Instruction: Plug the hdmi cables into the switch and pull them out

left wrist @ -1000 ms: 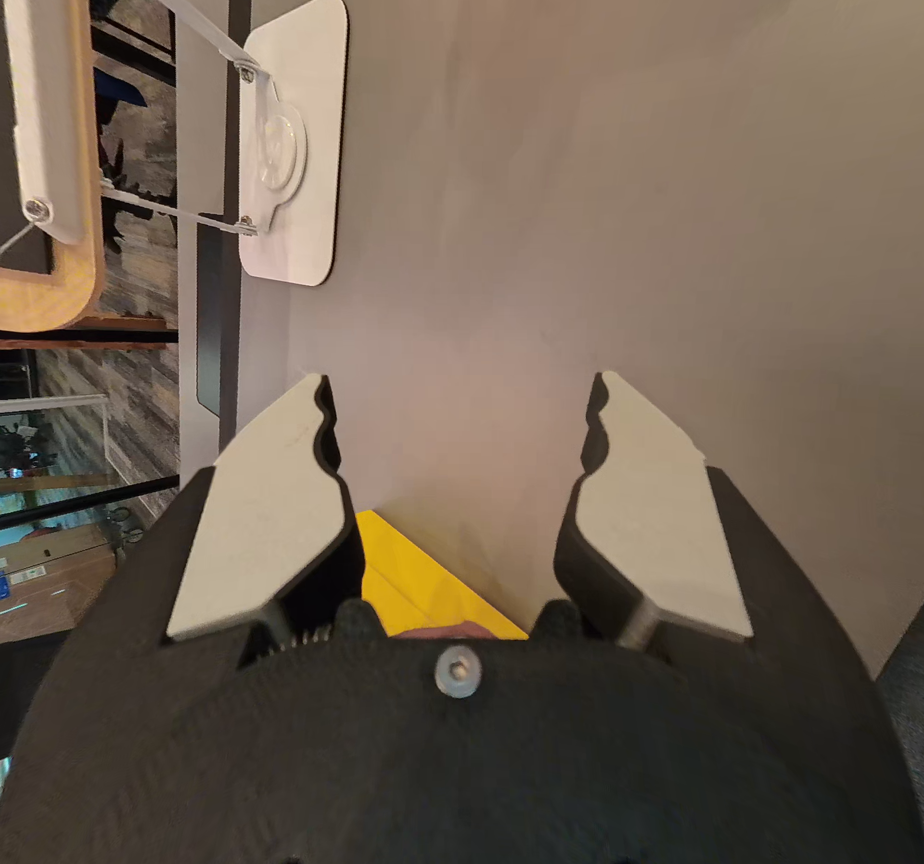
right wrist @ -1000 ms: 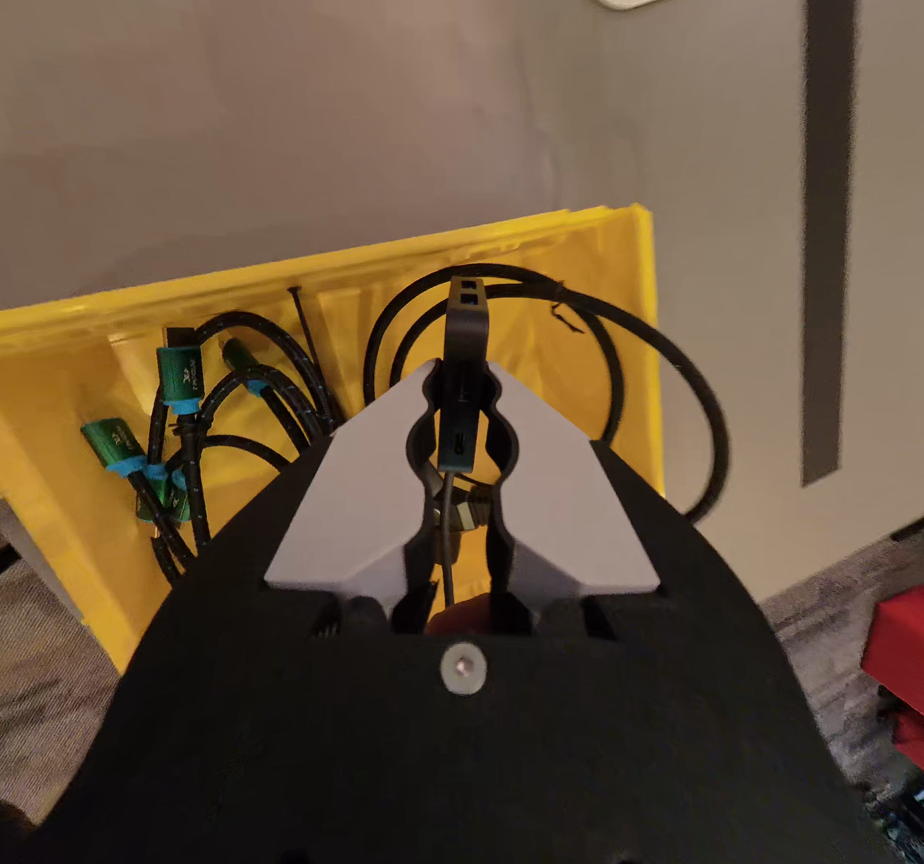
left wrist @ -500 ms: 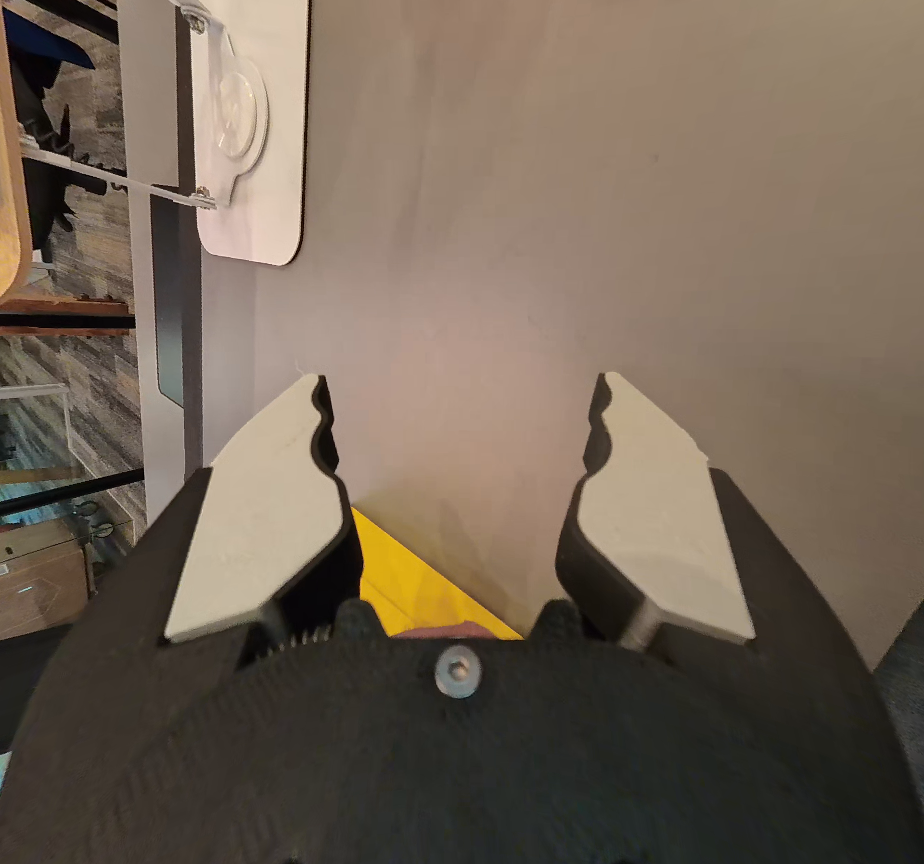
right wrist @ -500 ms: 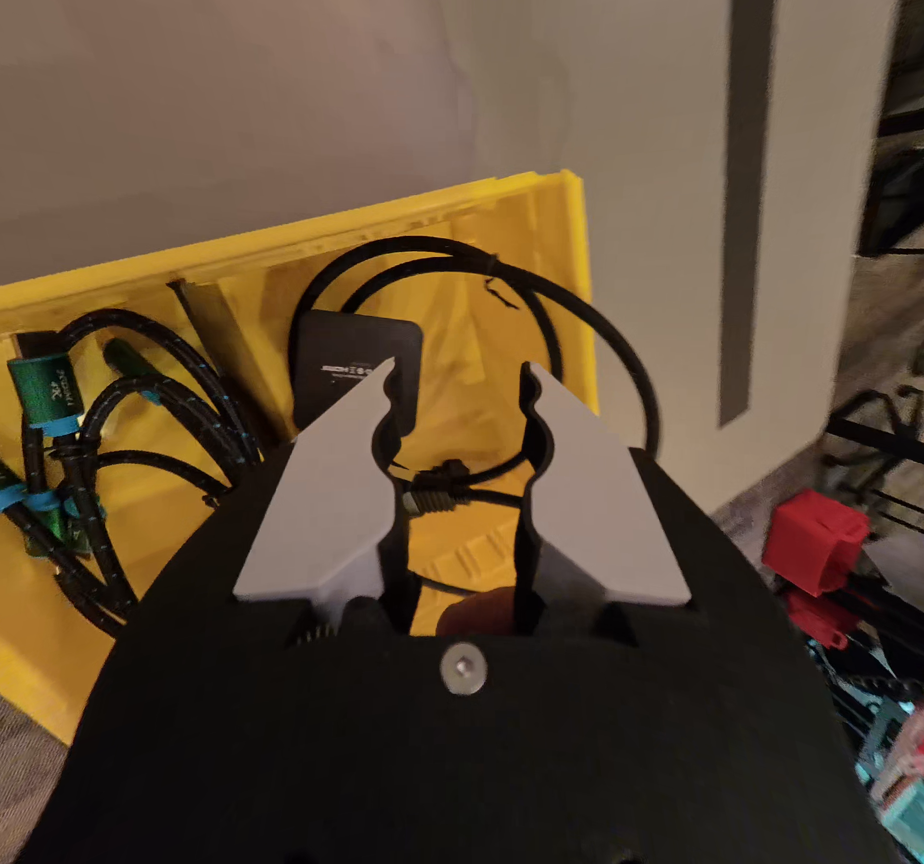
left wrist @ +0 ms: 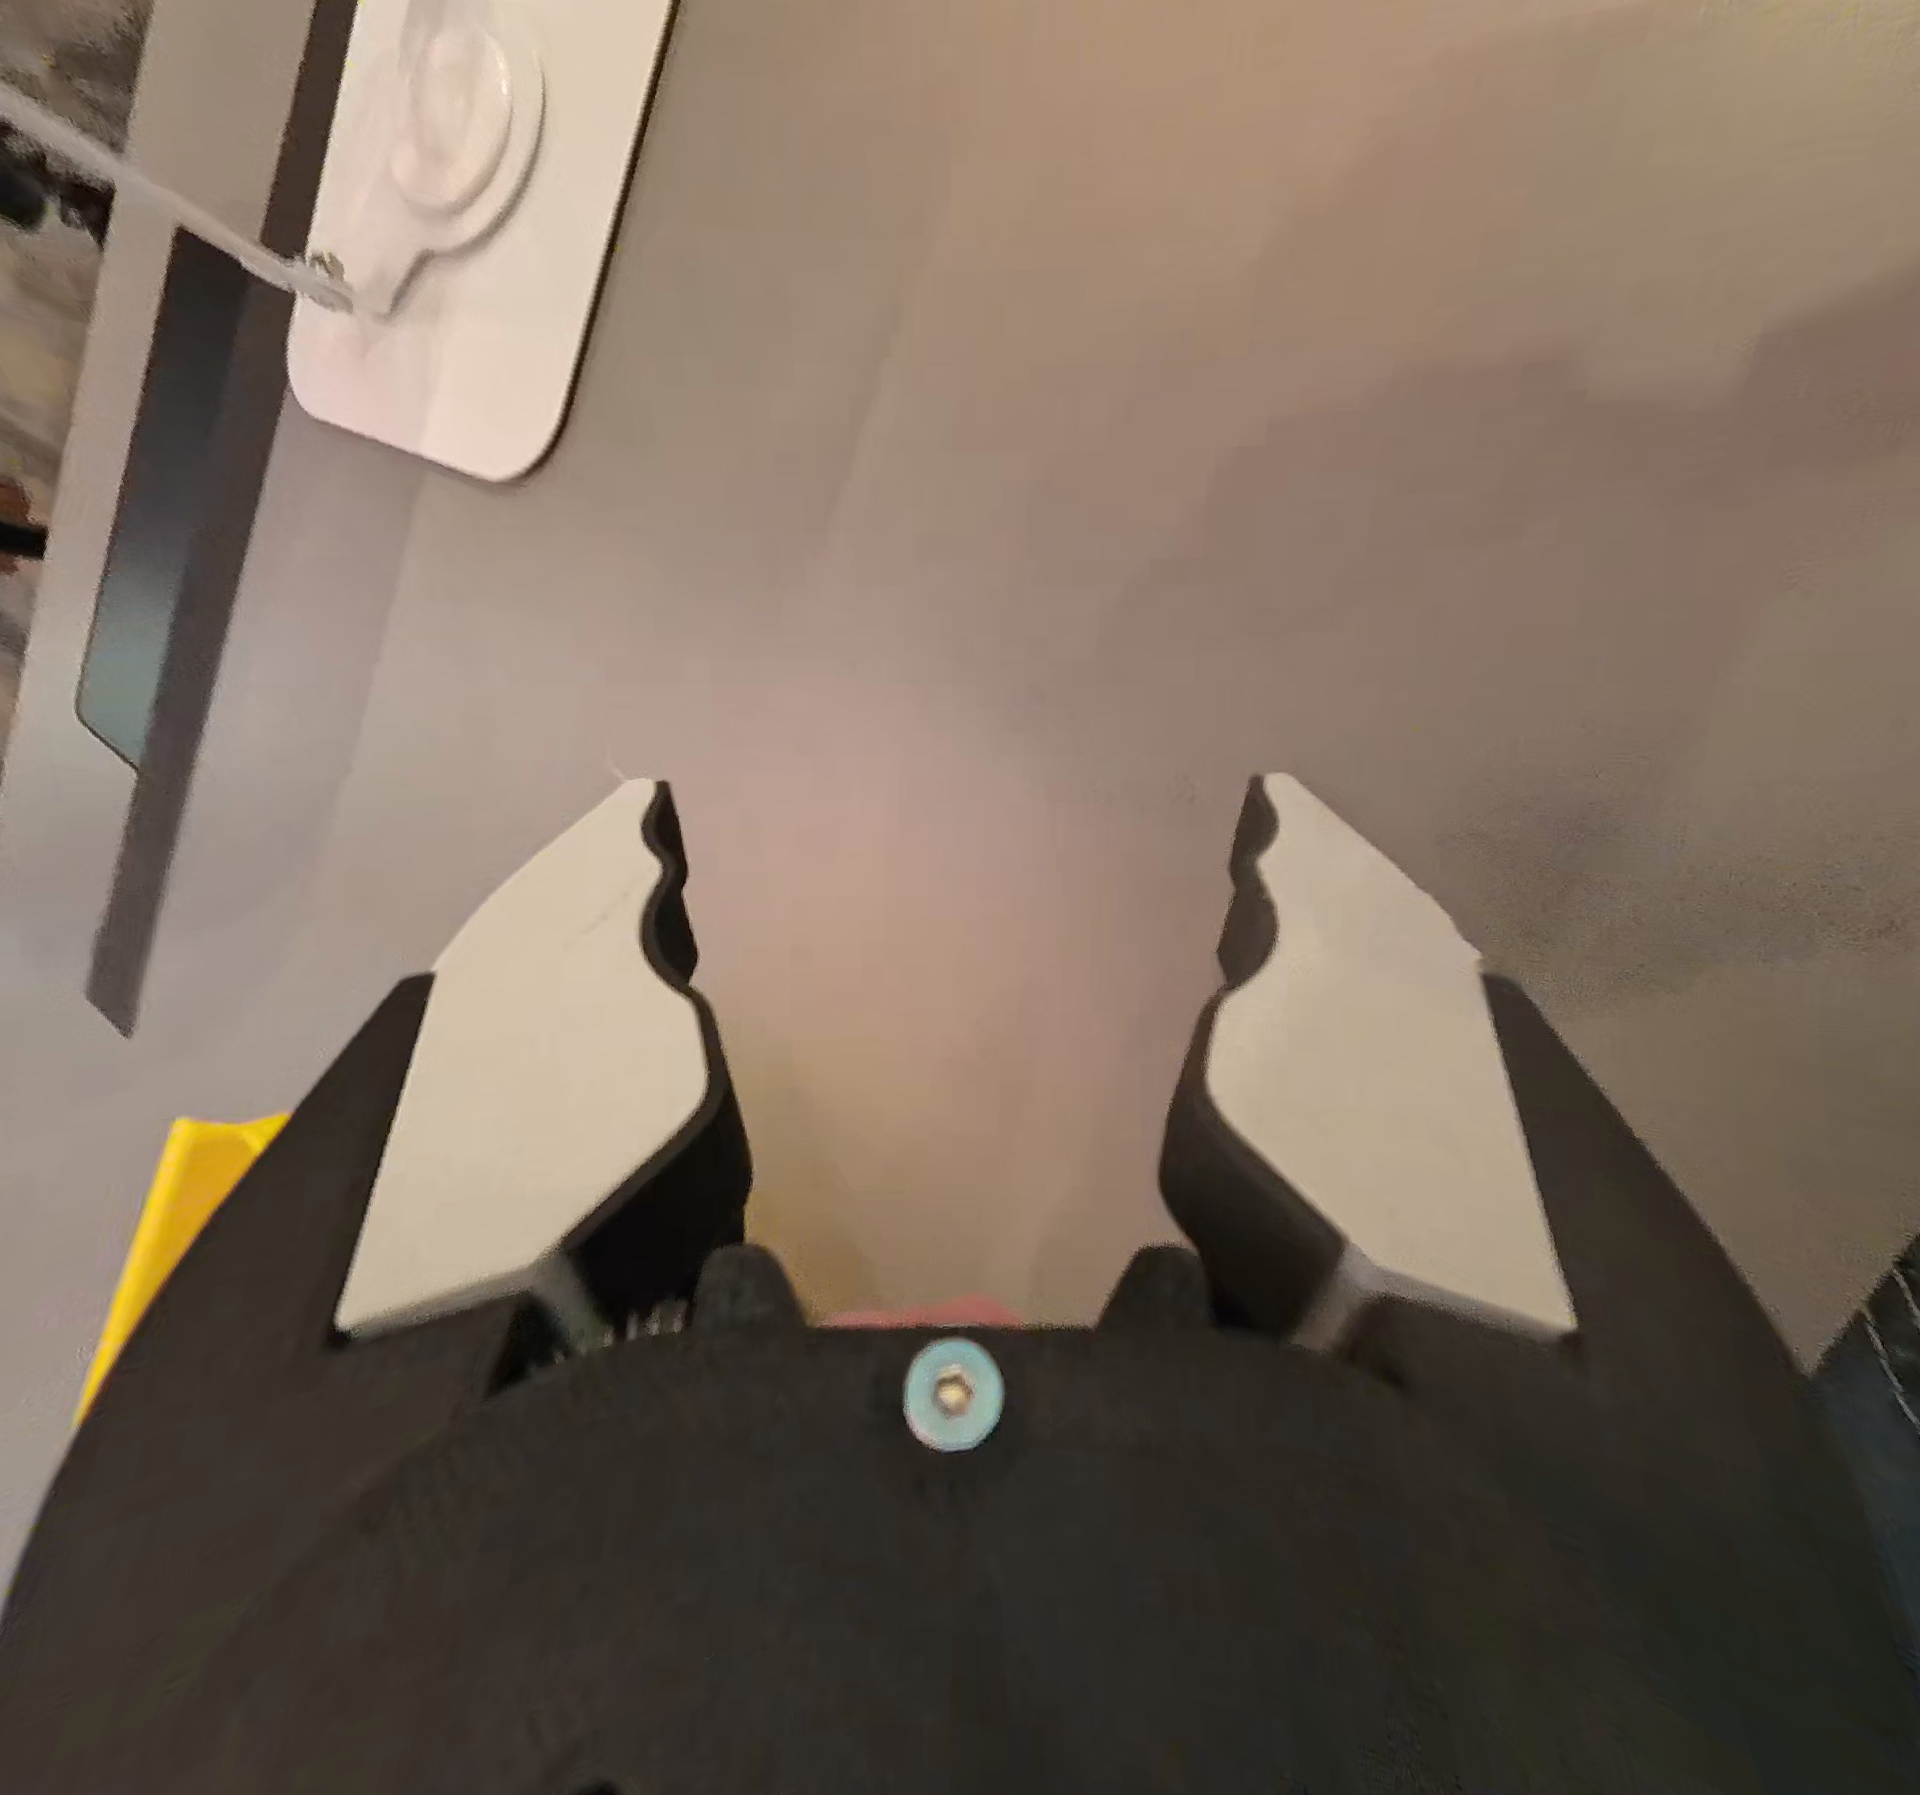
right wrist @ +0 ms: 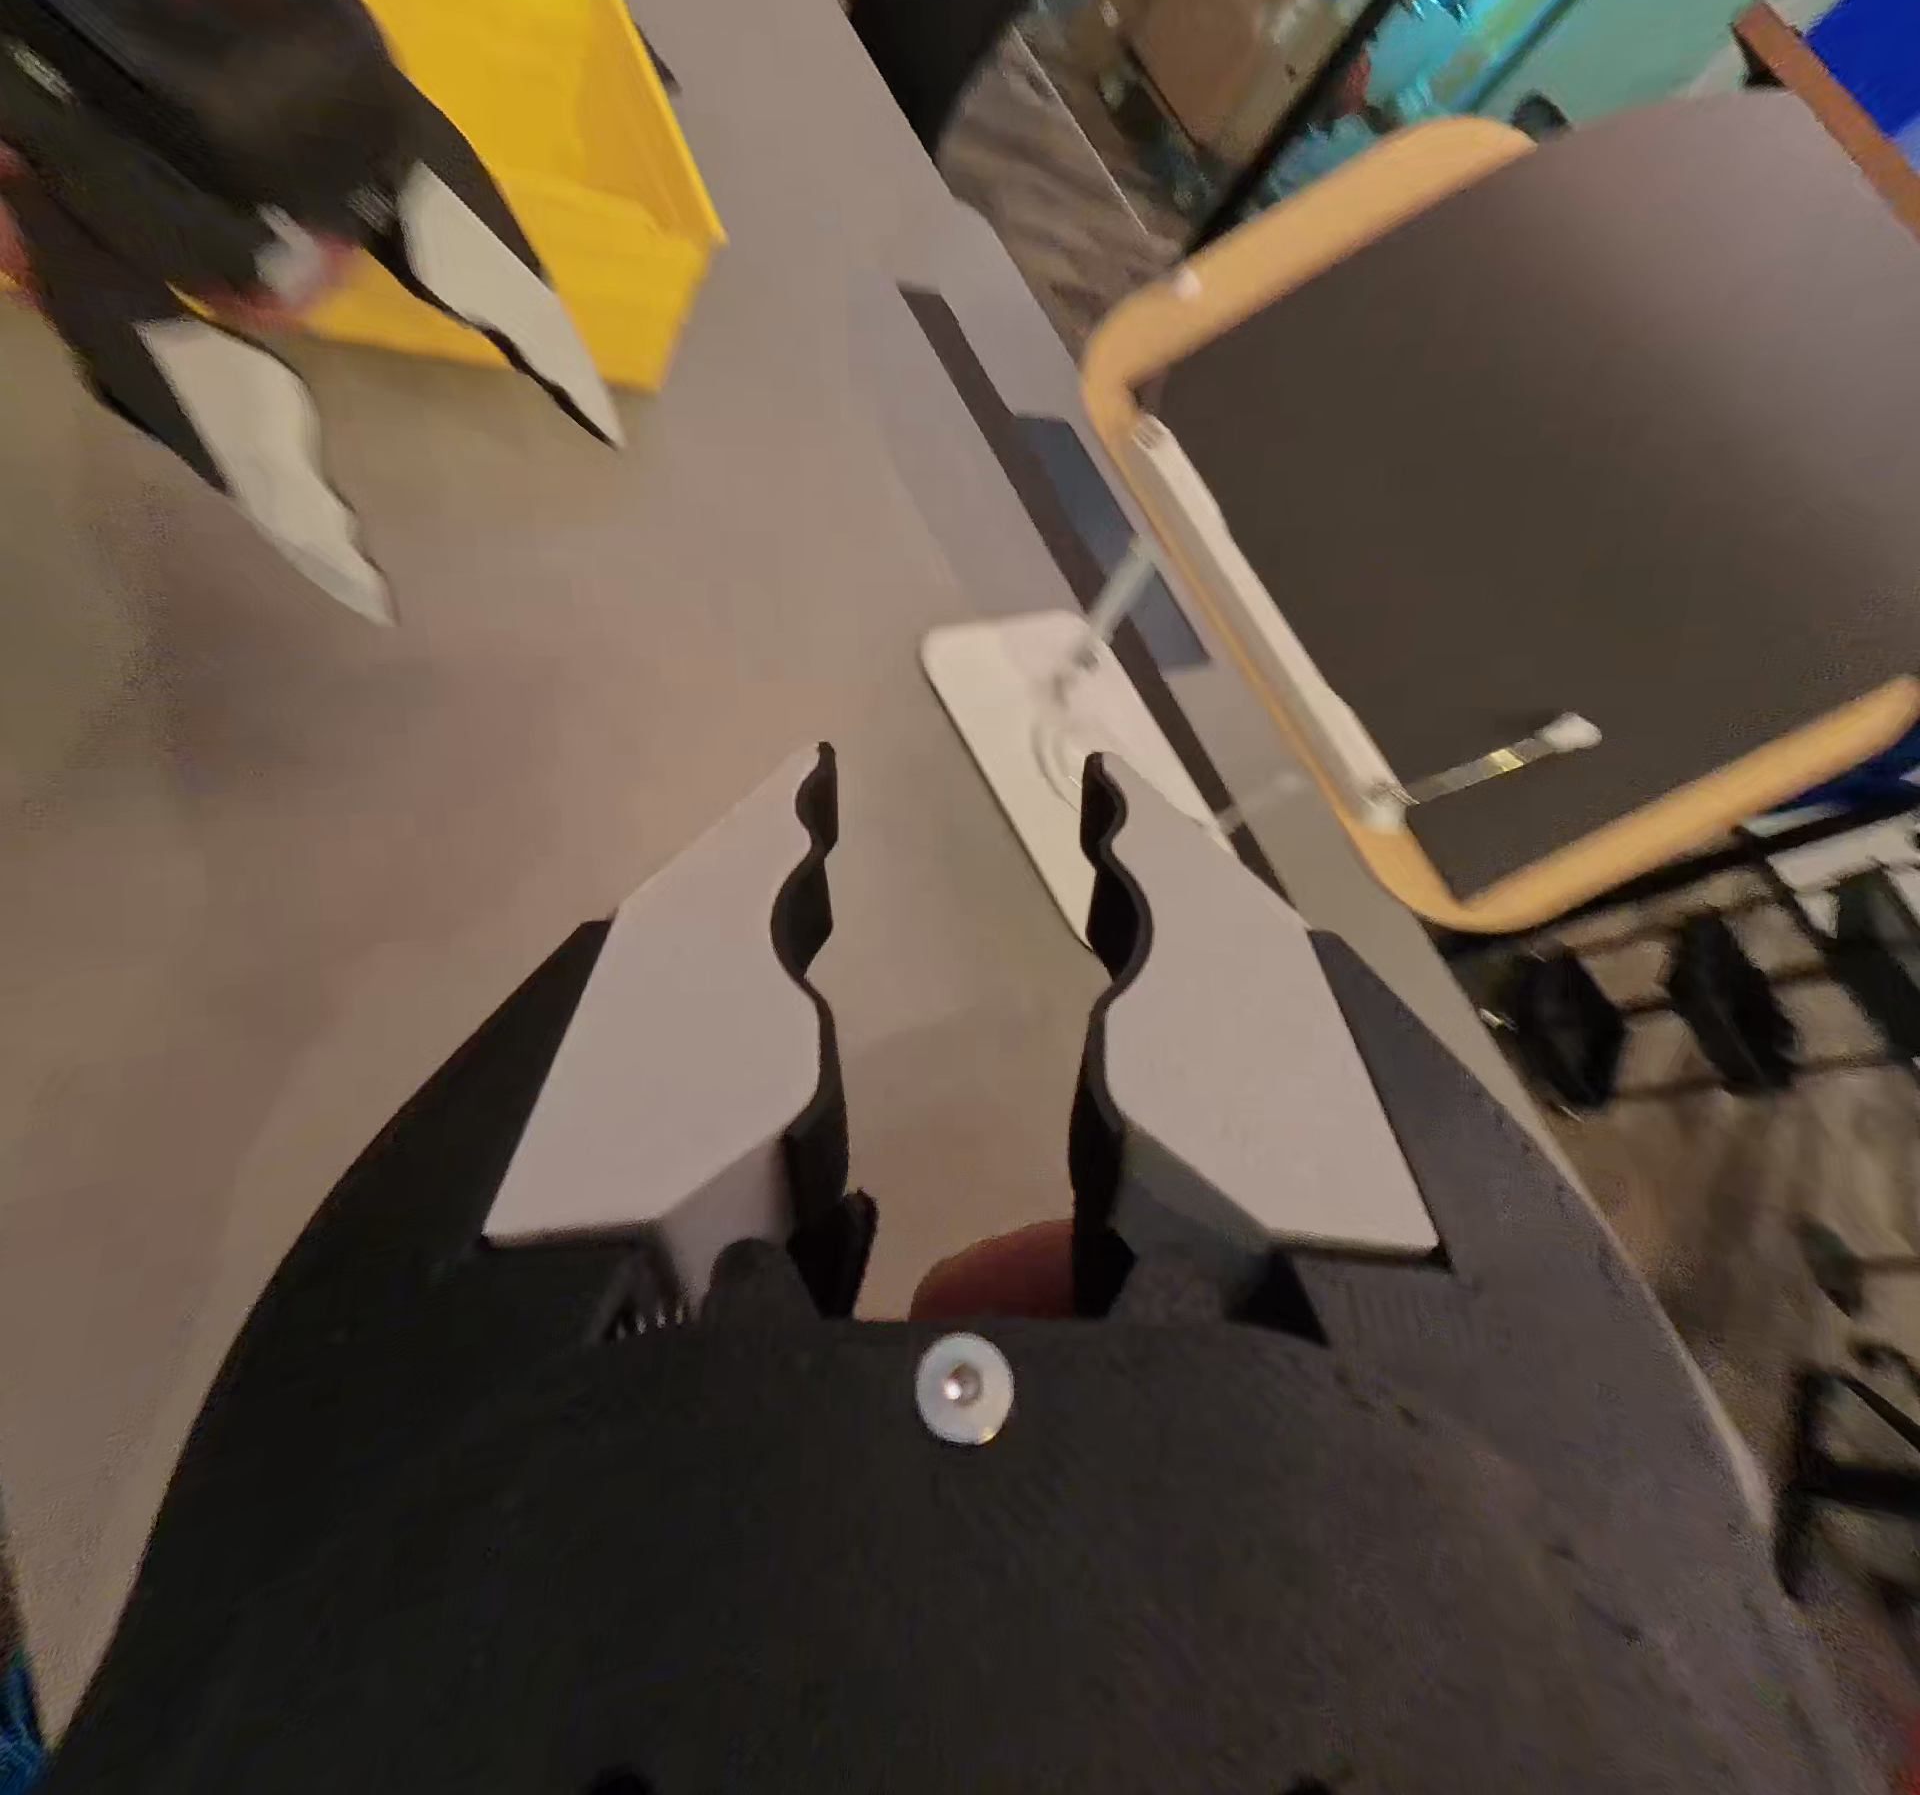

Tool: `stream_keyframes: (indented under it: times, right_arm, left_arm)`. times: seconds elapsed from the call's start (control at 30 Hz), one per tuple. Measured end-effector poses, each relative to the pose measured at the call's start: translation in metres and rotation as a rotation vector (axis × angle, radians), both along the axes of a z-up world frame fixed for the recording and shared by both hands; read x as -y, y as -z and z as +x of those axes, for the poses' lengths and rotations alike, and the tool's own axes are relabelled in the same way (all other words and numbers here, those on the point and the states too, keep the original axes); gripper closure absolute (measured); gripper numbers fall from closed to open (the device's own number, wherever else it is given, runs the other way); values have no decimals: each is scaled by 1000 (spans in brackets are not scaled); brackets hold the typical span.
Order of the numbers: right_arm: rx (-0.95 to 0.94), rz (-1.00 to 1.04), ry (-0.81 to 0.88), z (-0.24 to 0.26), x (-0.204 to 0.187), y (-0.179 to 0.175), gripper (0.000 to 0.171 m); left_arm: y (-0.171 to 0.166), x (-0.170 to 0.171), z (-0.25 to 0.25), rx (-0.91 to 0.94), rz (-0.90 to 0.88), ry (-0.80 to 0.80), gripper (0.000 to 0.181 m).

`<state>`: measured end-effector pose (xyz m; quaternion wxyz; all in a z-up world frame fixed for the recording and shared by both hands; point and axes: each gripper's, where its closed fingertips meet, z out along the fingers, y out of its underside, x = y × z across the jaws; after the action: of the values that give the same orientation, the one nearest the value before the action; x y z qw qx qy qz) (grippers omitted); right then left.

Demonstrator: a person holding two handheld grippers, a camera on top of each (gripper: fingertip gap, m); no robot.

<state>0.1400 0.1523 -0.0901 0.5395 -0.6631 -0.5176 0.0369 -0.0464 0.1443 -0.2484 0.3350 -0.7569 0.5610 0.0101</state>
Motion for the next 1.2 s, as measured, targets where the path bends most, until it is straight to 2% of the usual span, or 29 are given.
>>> stream_keyframes:
  times: [0.13,0.2,0.3,0.47,0.63,1.0,1.2]
  right_arm:
    - [-80,-65,-94,-67,18,28,116]
    - [-82,-100,-90,-87,14,50,110]
    - [-145,-174,-81,-112,4,83,100]
    - [-170,-266,-35,-125,-21,148,87]
    - [-149,-334,-17,-127,-32,196,78]
    - [-13,-342,4,-124,-33,221,66]
    - [-13,-378,0,-124,-31,223,66]
  left_arm:
    - [12,-9,-8,65,-48,-138,68]
    - [19,-10,-8,123,-84,-195,60]
    - [33,-18,-17,116,-85,-278,47]
    - [55,-27,-27,105,-99,-361,36]
    - [69,-27,-26,101,-125,-385,35]
    - [79,-23,-14,206,-228,-400,36]
    - [85,-16,-6,262,-293,-388,38]
